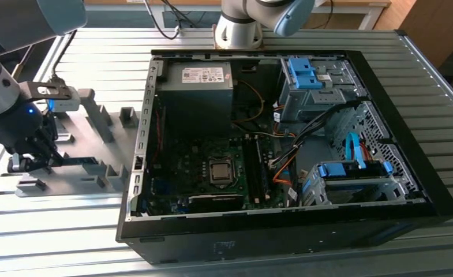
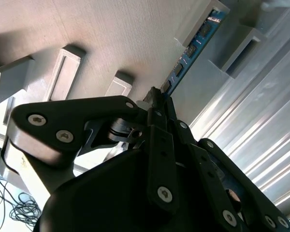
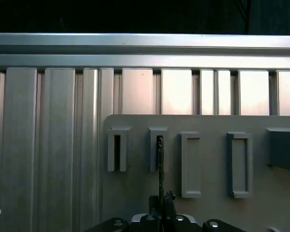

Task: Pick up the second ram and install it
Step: 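Pick up the second ram and move it above second insertion slot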

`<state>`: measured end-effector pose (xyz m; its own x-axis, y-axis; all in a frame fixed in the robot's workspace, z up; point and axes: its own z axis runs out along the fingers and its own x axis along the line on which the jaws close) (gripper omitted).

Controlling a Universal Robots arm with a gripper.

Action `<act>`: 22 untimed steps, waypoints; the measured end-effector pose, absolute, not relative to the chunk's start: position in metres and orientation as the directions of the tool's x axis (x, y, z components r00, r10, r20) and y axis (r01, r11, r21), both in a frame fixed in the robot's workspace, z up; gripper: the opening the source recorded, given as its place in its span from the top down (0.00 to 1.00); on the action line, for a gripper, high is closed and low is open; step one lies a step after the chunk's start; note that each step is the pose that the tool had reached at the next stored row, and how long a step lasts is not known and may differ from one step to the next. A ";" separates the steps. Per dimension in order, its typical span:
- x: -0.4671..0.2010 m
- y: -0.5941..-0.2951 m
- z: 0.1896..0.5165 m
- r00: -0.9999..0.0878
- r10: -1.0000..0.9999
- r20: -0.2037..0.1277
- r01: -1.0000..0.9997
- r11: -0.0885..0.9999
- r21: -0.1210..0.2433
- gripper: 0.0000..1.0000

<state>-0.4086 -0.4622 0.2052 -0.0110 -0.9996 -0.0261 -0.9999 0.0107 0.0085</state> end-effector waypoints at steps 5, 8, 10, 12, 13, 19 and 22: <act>-0.409 -0.462 0.208 -0.011 -1.000 -0.026 -1.000 0.011 0.008 0.86; -0.409 -0.462 0.209 -0.011 -1.000 -0.026 -1.000 0.011 0.008 0.86; -0.409 -0.462 0.210 -0.011 -1.000 -0.026 -1.000 0.011 0.008 0.86; -0.409 -0.462 0.211 -0.011 -1.000 -0.026 -1.000 0.011 0.008 0.86; -0.409 -0.462 0.211 -0.011 -1.000 -0.026 -1.000 0.011 0.008 0.86; -0.409 -0.462 0.215 -0.011 -1.000 -0.026 -1.000 0.011 0.008 0.86; -0.409 -0.462 0.217 -0.011 -1.000 -0.026 -1.000 0.011 0.008 0.86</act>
